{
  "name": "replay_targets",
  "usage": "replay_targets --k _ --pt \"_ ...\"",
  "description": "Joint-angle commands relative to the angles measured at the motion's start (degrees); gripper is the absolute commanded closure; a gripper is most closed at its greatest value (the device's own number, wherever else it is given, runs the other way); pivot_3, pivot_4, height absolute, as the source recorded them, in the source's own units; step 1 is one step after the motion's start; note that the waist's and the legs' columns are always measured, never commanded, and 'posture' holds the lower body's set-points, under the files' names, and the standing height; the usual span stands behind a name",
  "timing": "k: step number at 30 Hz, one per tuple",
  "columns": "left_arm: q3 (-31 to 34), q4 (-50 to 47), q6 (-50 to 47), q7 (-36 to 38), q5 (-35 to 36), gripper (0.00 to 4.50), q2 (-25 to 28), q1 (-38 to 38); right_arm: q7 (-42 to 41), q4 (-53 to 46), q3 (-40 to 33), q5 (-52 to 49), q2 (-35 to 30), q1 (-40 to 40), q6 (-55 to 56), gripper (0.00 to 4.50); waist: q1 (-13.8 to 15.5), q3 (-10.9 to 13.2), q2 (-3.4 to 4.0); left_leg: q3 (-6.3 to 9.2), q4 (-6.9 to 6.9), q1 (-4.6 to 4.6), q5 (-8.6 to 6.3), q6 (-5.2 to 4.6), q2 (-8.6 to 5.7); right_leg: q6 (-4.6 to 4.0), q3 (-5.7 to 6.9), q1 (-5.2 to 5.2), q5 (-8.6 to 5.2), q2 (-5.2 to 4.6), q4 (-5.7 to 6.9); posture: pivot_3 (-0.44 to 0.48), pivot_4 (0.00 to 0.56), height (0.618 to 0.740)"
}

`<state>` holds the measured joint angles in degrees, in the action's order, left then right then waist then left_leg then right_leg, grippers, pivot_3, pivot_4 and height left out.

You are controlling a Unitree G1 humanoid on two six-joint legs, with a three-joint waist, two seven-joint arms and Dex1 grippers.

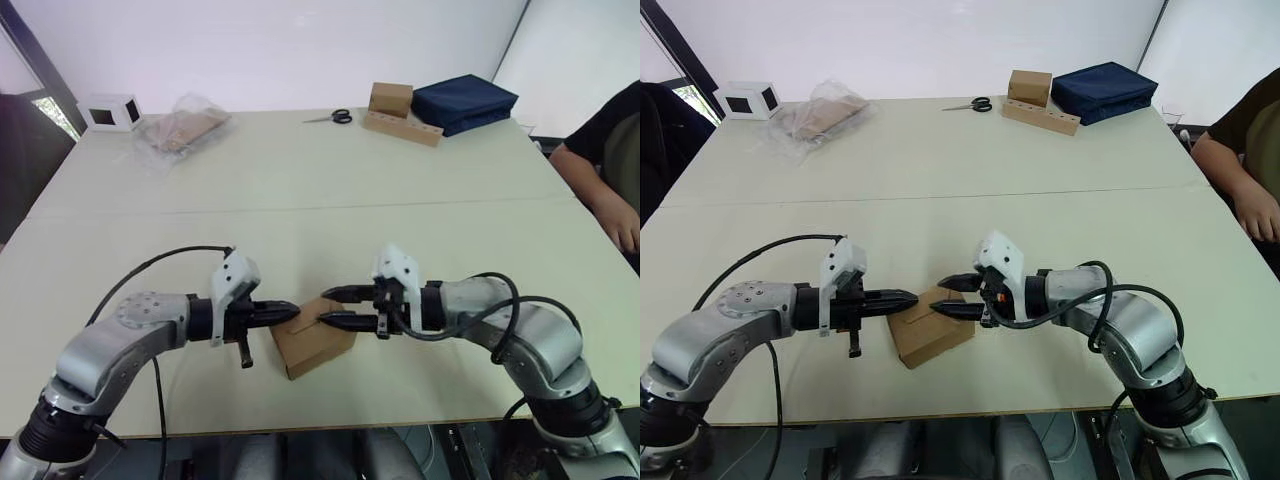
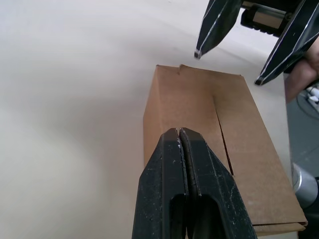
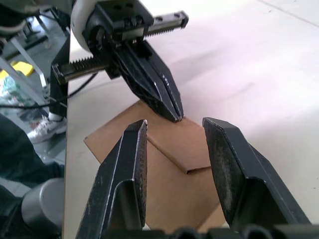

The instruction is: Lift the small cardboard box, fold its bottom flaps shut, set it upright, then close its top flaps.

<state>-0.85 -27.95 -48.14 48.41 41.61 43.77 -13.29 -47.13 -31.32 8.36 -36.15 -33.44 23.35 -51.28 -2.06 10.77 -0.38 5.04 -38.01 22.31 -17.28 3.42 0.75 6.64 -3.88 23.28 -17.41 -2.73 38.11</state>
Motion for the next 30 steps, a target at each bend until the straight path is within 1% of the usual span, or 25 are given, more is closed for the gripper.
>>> replay_targets --k 1,4,10,14,19,24,30 --pt "2.07 -4.77 -2.14 1.71 3.13 4.50 2.93 -0.62 0.01 -0.99 0.00 -0.92 0.18 1.02 0.57 2.71 -0.17 0.00 0.01 0.00 0.00 0.00 0.00 0.00 0.00 0.00 0.00 0.01 0.00 0.00 0.00 0.000 0.150 0.740" --pt "1.51 -5.90 -2.27 1.75 3.26 4.50 3.59 -0.37 -0.05 -0.88 1.51 -0.09 0.18 0.87 1.09 2.71 -0.15 0.01 0.01 -0.02 0.01 0.00 0.00 0.00 0.00 0.00 0.00 0.01 0.00 -0.02 -0.01 0.000 0.150 0.740" --pt "-0.95 -6.85 -1.45 1.12 1.04 4.50 3.74 -0.04 0.37 -2.32 3.74 0.41 -0.61 -0.10 0.81 2.71 -0.15 0.01 0.01 -0.01 0.01 0.00 0.00 0.00 0.00 0.00 0.00 0.01 0.00 -0.01 -0.01 0.000 0.150 0.740" --pt "-4.51 -6.32 0.26 1.56 -2.71 4.50 3.99 -0.29 1.28 -1.96 5.17 1.60 -0.48 -0.66 0.96 2.71 -0.13 0.01 0.01 -0.01 0.01 0.00 0.00 0.00 0.00 0.00 0.00 0.01 0.00 0.00 -0.01 0.000 0.150 0.740" --pt "-8.79 -5.10 1.97 0.90 -7.01 4.50 3.04 -1.61 2.23 -0.56 7.63 4.21 -0.94 -1.62 1.14 2.71 0.01 0.00 0.01 -0.02 0.01 0.00 0.00 0.00 0.00 0.00 0.00 0.00 0.00 -0.01 -0.01 0.000 0.150 0.740" --pt "-13.75 -3.66 5.42 1.82 -13.45 4.50 4.71 -1.59 3.05 0.25 9.77 6.36 -1.46 -1.75 0.09 2.71 0.04 -0.02 0.00 -0.02 0.00 -0.03 0.00 0.00 -0.01 0.00 0.00 -0.05 0.00 -0.01 -0.01 0.000 0.150 0.740" --pt "-13.26 -2.92 6.84 2.30 -14.40 4.50 4.36 -0.33 3.62 1.01 10.65 7.59 -1.40 -1.81 -0.50 2.71 0.02 -0.05 0.00 -0.01 0.00 -0.05 0.00 0.00 -0.01 0.00 0.00 -0.07 0.00 0.00 -0.01 0.000 0.150 0.740"
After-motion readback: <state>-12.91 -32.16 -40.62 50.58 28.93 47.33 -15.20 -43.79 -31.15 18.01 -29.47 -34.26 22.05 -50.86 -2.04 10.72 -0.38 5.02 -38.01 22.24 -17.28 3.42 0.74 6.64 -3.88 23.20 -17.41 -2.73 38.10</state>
